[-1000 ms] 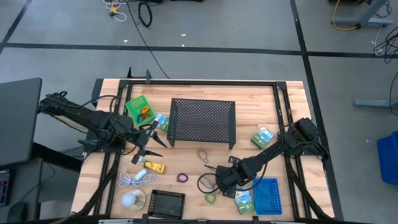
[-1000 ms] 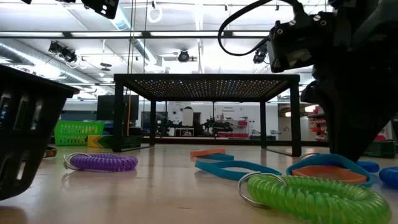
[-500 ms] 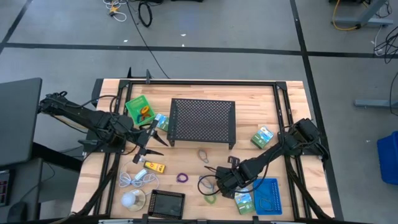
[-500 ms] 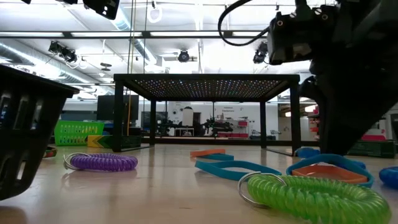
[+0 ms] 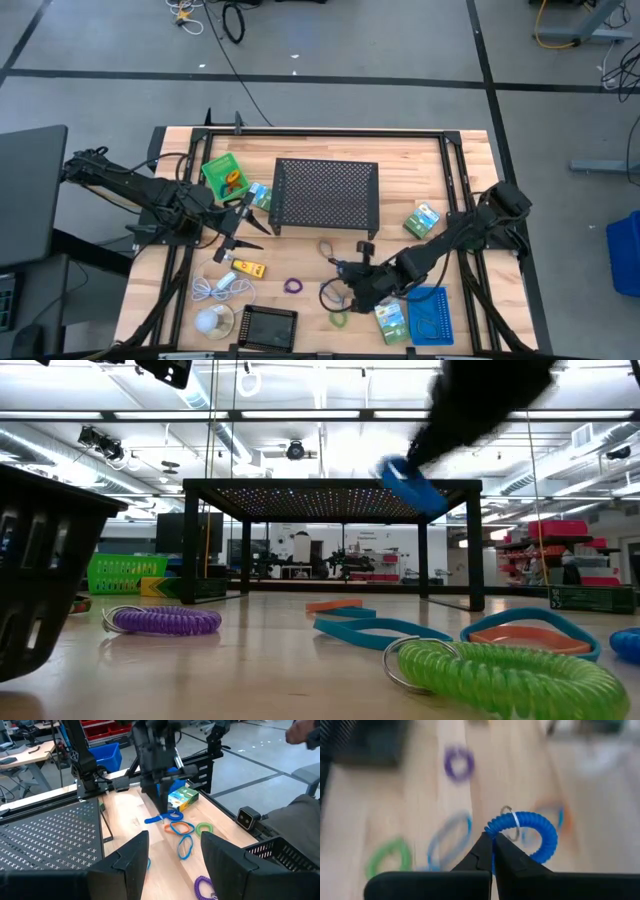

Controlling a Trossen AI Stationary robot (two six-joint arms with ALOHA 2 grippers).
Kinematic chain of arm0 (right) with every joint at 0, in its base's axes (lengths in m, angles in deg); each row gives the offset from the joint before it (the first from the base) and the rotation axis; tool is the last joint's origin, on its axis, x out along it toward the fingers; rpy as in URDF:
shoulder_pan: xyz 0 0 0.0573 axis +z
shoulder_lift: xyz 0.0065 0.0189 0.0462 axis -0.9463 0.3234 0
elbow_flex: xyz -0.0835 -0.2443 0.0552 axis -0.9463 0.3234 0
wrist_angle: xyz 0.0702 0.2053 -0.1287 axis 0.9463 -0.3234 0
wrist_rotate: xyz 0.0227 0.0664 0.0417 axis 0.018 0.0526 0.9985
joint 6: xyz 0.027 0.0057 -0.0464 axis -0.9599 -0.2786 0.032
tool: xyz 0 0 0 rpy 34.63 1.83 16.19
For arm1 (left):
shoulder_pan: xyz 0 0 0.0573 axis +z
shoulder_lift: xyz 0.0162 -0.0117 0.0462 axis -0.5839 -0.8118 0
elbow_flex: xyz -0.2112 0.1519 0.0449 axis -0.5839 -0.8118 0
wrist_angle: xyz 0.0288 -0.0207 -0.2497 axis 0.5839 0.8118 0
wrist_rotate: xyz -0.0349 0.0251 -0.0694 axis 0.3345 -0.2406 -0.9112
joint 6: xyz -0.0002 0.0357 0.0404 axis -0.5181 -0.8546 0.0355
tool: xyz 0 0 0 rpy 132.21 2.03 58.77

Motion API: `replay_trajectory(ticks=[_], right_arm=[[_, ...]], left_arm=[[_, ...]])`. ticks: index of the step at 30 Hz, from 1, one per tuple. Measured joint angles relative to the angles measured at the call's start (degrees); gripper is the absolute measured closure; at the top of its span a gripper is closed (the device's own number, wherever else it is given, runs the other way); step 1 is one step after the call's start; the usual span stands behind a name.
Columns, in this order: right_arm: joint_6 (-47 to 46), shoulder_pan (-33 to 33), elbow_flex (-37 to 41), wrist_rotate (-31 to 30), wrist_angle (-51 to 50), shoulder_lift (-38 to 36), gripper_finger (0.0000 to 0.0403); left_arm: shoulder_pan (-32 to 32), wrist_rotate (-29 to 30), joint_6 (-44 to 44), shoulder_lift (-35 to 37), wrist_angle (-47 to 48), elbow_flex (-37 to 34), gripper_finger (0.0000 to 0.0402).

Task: Pick & Place Office Desk Supplies
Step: Put the blue spring keychain into the green bin

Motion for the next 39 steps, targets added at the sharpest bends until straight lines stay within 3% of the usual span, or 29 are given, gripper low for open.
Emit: replay_trajectory(ticks=[7, 10, 13, 22, 29, 39], right_arm=[[22.22, -4.32, -0.02, -0.87, 22.35, -0.29, 0.0402], [28.96, -6.93, -0.02, 3.46, 28.08, -0.29, 0.0402], [33.14, -9.94, -0.02, 14.02, 34.15, -0.28, 0.0402], [36.17, -16.52, -0.02, 40.21, 44.25, -0.27, 0.0403], [36.39, -18.78, -0.02, 49.22, 48.59, -0.08, 0.0402], [36.38, -19.62, -0.02, 51.39, 48.99, -0.08, 0.0402]], left_arm=[[0.0, -0.04, 0.72, -0.18, -2.66, 0.0, 0.0214], [0.0, -0.04, 1.03, -0.81, -3.21, 0.0, 0.0214], [0.0, -0.79, 1.49, -1.9, -3.07, 0.0, 0.0214], [0.04, -4.96, 1.51, -4.24, -6.81, 0.0, 0.0214], [0.07, -6.53, 1.53, -5.36, -10.9, -0.01, 0.0214], [4.69, -15.77, 2.51, -15.49, -25.54, -0.01, 0.0214]])
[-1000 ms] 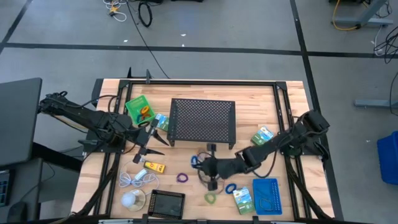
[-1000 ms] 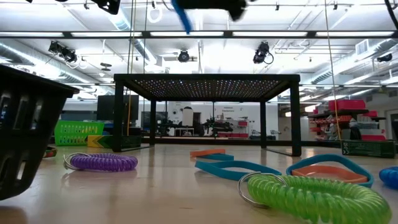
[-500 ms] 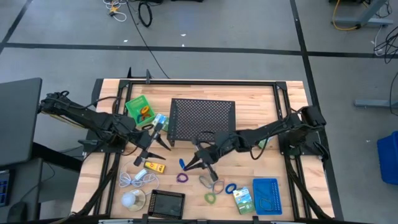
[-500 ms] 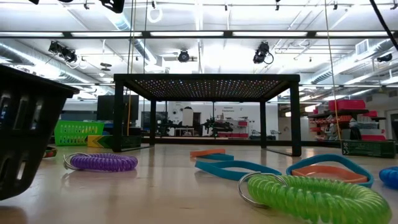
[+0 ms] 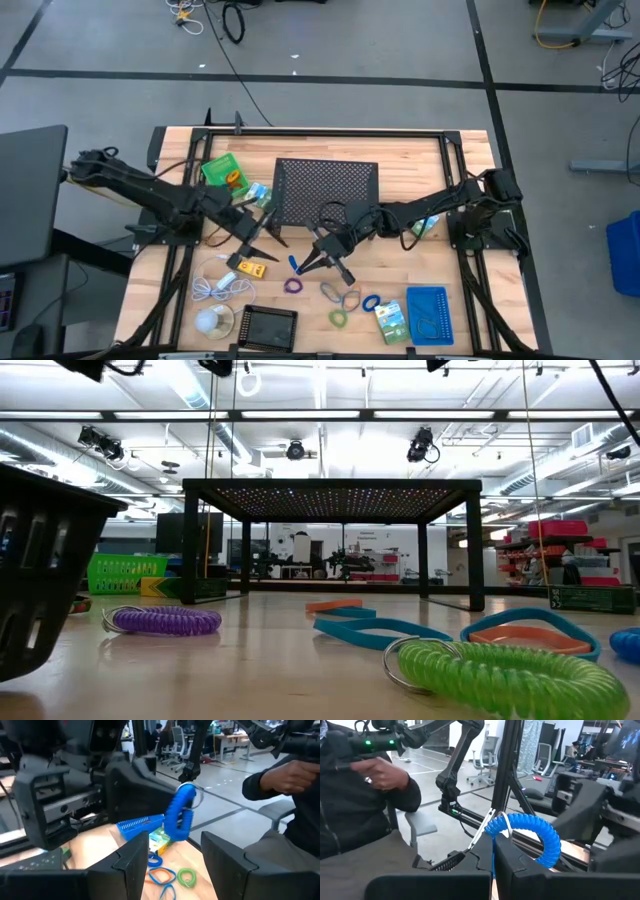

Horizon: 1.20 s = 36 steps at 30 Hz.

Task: Pick & Place Office Desk Supplies
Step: Put the blue spring keychain into the green bin

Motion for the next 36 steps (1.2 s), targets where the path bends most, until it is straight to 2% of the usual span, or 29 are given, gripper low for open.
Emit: replay_trajectory(ticks=[7, 14, 19, 29, 36], right_arm=[[0.0, -0.03, 0.0, 0.15, -0.31, 0.0, 0.0402], [0.22, -0.68, 0.0, 0.15, -0.46, 0.0, 0.0402], [0.22, -1.17, 0.0, 0.15, -0.29, 0.0, 0.0402], [0.0, -1.31, 0.0, 0.17, -0.02, 0.0, 0.0402], [-0.44, -1.14, 0.0, 0.95, -0.02, 0.0, 0.0402]], left_arm=[[3.71, -7.95, 2.18, -4.11, -6.87, -0.01, 0.0214], [4.06, -13.59, 3.06, -4.79, -8.88, -0.01, 0.0214], [3.95, -13.67, 4.13, -4.89, -9.44, -0.01, 0.0214], [4.77, -13.3, 6.53, -12.19, -18.11, 0.01, 0.0214], [6.33, -15.21, 7.37, -12.51, -20.15, 0.01, 0.0214]])
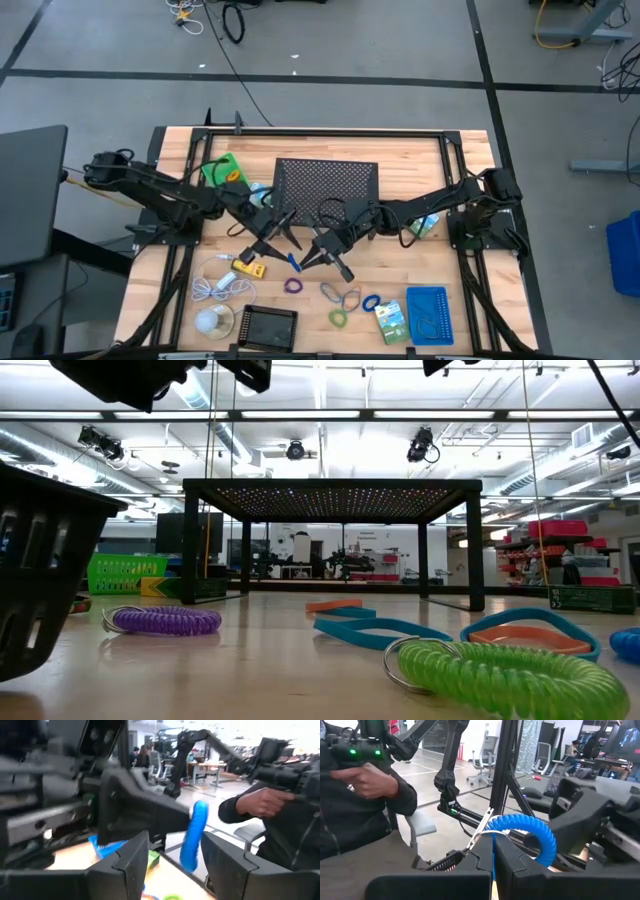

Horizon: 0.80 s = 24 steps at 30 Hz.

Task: Pick & Place Office Desk Supplies
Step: Put the blue spring keychain into the green bin

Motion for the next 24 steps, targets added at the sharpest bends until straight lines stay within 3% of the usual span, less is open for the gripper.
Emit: replay_trajectory(ticks=[5, 14, 24], right_arm=[[0.23, -0.02, 0.0, 0.0, 0.0, 0.02, 0.0402], [0.44, -0.15, 0.0, 0.02, 0.0, 0.02, 0.0402], [0.61, -0.15, 0.0, 0.01, 0.06, 0.02, 0.0402]], left_arm=[[-0.05, -1.08, 0.28, 0.02, -0.58, 0.0, 0.0225], [-0.13, -2.71, 1.11, 0.02, -0.28, 0.0, 0.0293], [-0.15, 0.33, 1.04, 0.02, -0.3, 0.0, 0.0329]])
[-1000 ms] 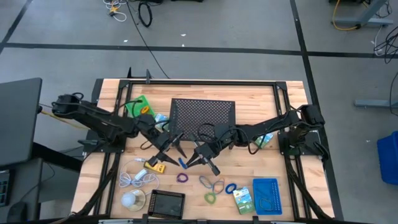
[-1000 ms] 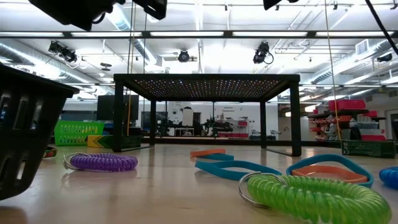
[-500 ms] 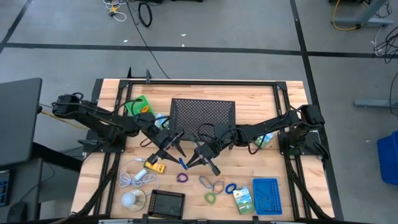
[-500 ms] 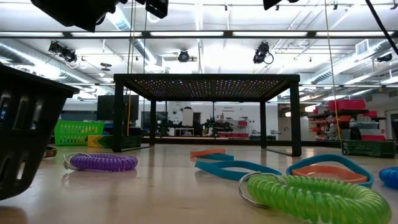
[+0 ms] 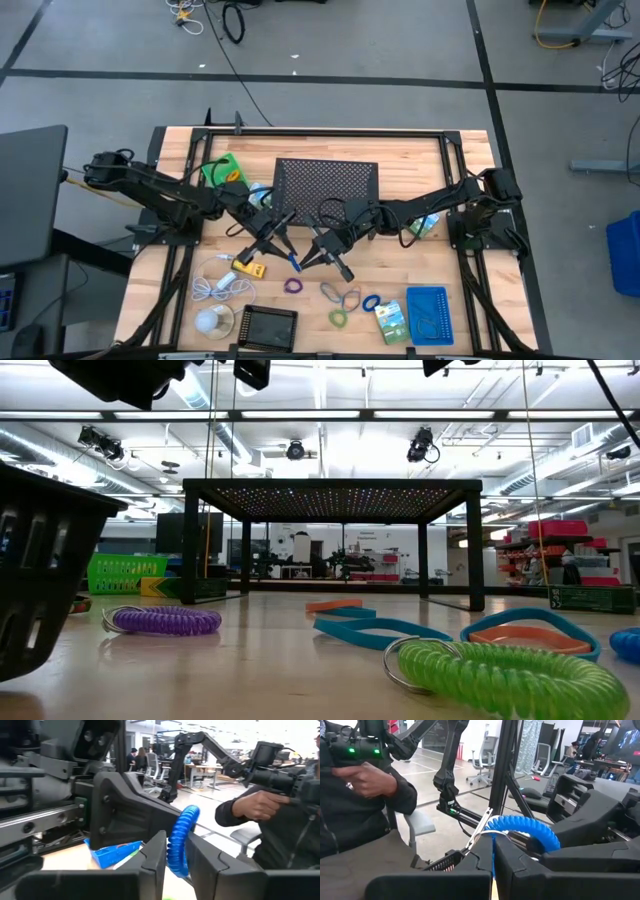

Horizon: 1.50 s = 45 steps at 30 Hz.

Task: Pick & Place Office Desk Supplies
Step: Put the blue spring keychain into the green bin

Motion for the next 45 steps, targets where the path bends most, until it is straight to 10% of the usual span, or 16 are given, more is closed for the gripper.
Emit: replay_trajectory(ticks=[9, 27, 45], right_arm=[[-0.19, -0.02, 0.0, -0.02, -0.13, 0.02, 0.038], [-2.34, 1.05, 0.02, -6.92, -9.66, -0.15, 0.0152], [-7.53, 8.09, 0.02, -22.19, -25.89, -0.24, 0.0206]], left_arm=[[0.0, 0.1, -1.83, 0.06, 0.24, 0.0, 0.0387], [-0.02, 2.14, -5.11, 6.58, 13.19, 0.0, 0.0388], [0.13, 41.19, -8.96, 29.09, 50.74, 0.04, 0.0388]])
